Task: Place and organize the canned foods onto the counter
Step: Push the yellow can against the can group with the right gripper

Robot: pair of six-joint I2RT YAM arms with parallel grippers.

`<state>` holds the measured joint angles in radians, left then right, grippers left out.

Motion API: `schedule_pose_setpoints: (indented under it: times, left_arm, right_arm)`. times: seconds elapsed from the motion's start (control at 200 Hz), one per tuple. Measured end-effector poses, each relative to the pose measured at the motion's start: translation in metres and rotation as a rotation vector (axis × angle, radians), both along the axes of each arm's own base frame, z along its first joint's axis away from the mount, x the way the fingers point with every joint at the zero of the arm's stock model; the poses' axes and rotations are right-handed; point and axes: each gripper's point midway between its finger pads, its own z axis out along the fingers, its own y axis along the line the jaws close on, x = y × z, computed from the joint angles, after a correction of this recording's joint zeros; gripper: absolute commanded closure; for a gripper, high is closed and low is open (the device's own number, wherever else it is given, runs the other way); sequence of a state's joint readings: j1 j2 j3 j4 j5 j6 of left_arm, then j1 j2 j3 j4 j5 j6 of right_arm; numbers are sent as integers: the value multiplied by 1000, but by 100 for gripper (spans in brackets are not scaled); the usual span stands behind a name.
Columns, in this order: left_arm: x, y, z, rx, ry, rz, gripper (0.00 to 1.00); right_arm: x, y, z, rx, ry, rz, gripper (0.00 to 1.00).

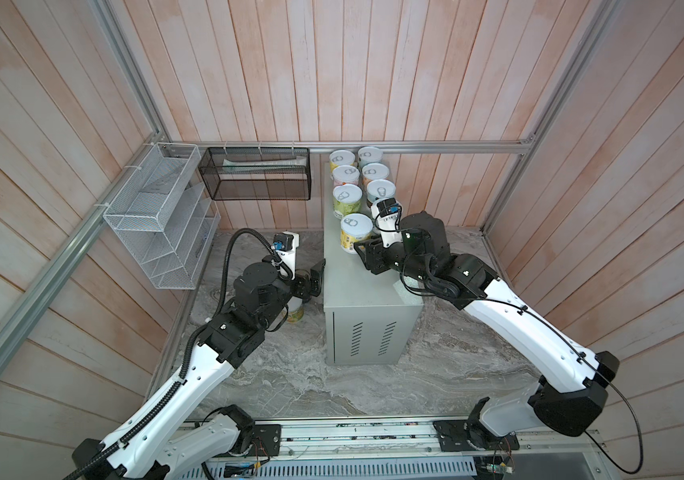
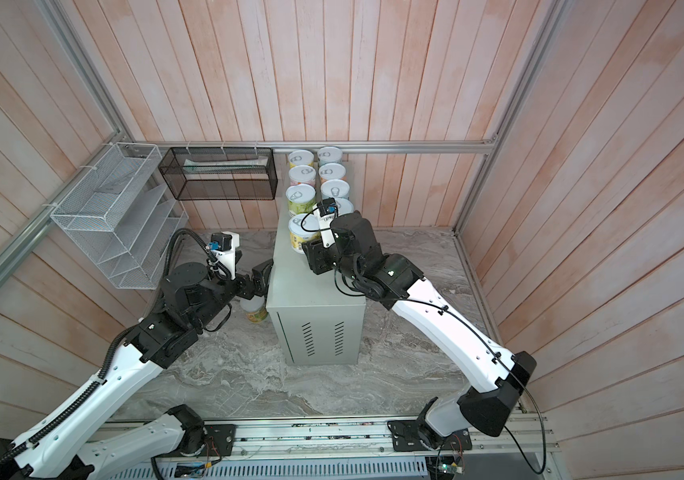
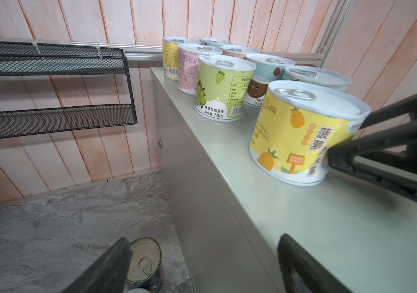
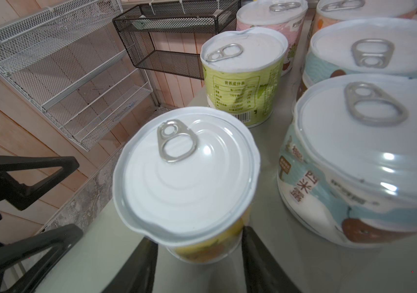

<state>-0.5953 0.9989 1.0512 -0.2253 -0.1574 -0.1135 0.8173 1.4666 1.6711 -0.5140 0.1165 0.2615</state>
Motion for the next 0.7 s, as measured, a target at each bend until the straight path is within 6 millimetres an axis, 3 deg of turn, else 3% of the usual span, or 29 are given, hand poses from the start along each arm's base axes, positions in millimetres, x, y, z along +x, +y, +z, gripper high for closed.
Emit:
schedule_pose_setpoints:
  times: [0.7]
  left_arm:
    - [6,6,-12,-4,25,12,7]
  right_arm:
    - [35,7,-3,6,-6,-44,47]
